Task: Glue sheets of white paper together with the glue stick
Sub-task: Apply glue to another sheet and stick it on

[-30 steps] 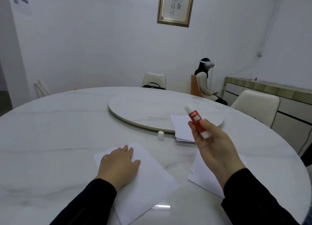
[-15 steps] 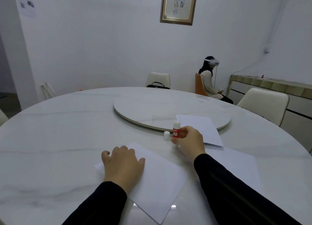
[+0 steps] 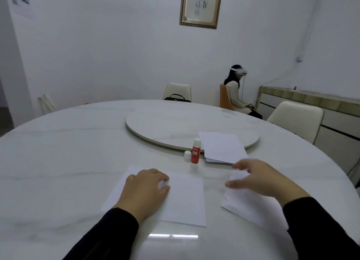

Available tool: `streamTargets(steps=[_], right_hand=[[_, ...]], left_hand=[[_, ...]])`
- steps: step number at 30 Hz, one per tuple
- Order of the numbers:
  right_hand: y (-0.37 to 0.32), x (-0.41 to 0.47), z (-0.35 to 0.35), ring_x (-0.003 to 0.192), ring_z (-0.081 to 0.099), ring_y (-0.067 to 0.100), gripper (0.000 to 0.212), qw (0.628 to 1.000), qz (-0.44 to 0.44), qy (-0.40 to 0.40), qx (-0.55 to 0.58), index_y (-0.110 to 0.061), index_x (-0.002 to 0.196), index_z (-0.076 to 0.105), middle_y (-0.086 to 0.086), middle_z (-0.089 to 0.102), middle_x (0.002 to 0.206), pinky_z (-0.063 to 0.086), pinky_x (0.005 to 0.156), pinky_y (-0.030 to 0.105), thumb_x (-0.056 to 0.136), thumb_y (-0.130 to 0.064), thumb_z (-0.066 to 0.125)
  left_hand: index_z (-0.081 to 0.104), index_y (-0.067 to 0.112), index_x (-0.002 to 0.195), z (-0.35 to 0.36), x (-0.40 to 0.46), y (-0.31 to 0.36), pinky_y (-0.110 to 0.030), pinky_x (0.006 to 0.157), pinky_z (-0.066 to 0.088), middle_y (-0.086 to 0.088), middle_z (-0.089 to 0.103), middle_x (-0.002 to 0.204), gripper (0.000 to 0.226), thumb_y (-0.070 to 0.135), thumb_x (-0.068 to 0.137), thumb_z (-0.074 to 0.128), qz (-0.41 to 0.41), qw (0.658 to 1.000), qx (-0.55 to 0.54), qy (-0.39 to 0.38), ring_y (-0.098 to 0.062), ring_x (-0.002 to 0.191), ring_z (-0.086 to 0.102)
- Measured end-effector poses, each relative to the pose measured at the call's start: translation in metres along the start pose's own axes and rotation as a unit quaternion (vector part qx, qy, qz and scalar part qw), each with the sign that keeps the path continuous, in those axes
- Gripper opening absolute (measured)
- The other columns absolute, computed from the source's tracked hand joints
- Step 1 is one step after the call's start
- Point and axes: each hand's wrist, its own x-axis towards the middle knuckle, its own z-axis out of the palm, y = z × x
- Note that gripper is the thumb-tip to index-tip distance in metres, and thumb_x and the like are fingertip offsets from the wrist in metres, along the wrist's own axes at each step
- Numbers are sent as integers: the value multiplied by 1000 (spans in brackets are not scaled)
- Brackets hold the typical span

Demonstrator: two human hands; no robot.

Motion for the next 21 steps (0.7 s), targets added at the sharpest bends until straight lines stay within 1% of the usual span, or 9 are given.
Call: streamTargets(steps=[2, 4, 5, 8, 11, 14, 16, 18, 21], right_hand=[[15, -28, -7, 137, 36, 14, 105, 977, 43, -117, -171, -27, 146, 33, -6, 32, 154, 32, 105, 27, 58, -57, 80], [25, -43, -4, 145, 22, 12, 128, 971, 40, -149, -180, -30, 150, 21, -9, 18, 159, 20, 113, 26, 41, -69, 75], [28, -48, -3, 144, 24, 11, 125, 979, 28, -132, -155, -30, 149, 24, -10, 21, 158, 21, 112, 25, 41, -68, 75], [34, -56, 3, 133, 39, 8, 86, 990, -8, -58, -132, -33, 141, 38, -12, 38, 148, 32, 99, 22, 66, -52, 77], [30, -59, 7, 113, 56, 14, 49, 987, -20, 23, -161, -36, 122, 51, -8, 57, 129, 42, 84, 24, 75, -35, 67], [24, -59, -5, 91, 61, 24, 36, 977, -13, 150, -148, -30, 110, 56, 1, 65, 104, 50, 74, 31, 75, -22, 60], [17, -64, -24, 80, 61, 22, 28, 976, -37, 210, -35, -26, 104, 60, 2, 64, 92, 48, 66, 31, 77, -19, 63], [-1, -76, -42, 76, 67, 23, 19, 959, -88, 194, 189, -21, 99, 65, 5, 70, 89, 53, 65, 32, 80, -17, 68], [-36, -86, -51, 68, 71, 22, 14, 877, -115, 51, 463, -14, 98, 68, 6, 75, 82, 58, 59, 31, 84, -14, 63]], left_hand=[[55, 37, 124, 2, 0, 2, -33, 100, 34, 15, 52, 132, 36, 42, 92, 39, -28, 999, 20, 9, -13, 123, 45], [54, 35, 125, 3, 0, 4, -34, 99, 34, 11, 52, 131, 37, 41, 93, 38, -46, 998, 40, 7, -16, 122, 45], [54, 34, 125, 4, -1, 5, -35, 98, 34, 10, 52, 131, 37, 41, 93, 37, -50, 997, 51, 4, -17, 122, 45], [56, 28, 122, 5, -4, 7, -35, 97, 34, 6, 53, 129, 37, 40, 93, 37, -38, 997, 71, -2, -20, 120, 44], [54, 24, 124, 6, -10, 15, -36, 100, 34, 4, 51, 132, 37, 38, 93, 37, -16, 998, 58, -4, -21, 122, 43], [49, 25, 131, 6, -14, 23, -35, 105, 29, 4, 45, 141, 39, 35, 96, 35, 10, 1000, 23, -2, -19, 130, 37], [48, 26, 133, 0, -15, 27, -32, 109, 27, 7, 44, 142, 39, 34, 97, 38, 6, 996, -79, 36, -15, 134, 35], [54, 26, 127, -16, -16, 34, -28, 103, 33, 8, 52, 133, 35, 37, 94, 47, -31, 963, -263, 54, -12, 127, 43], [58, 31, 110, -51, -21, 45, -30, 91, 43, 7, 60, 122, 34, 53, 84, 56, -76, 831, -545, -79, -14, 110, 57]])
